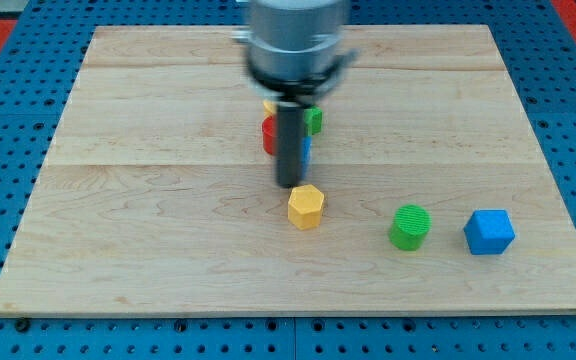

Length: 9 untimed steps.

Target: Move the triangle to the left of the red circle

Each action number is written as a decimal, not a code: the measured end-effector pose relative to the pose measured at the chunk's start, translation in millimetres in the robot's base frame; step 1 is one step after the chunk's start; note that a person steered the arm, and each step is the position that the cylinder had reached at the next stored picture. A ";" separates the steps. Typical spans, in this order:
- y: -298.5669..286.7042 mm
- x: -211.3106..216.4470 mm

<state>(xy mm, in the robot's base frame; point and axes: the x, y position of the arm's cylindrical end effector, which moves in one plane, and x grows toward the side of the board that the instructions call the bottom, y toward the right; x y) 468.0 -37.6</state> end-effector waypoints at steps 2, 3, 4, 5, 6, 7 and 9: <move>57.3 25.9; 89.7 2.5; 48.9 -20.9; -27.7 -28.5; -61.8 -24.0; -93.5 -2.2; -163.7 -44.6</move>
<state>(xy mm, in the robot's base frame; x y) 423.4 -201.3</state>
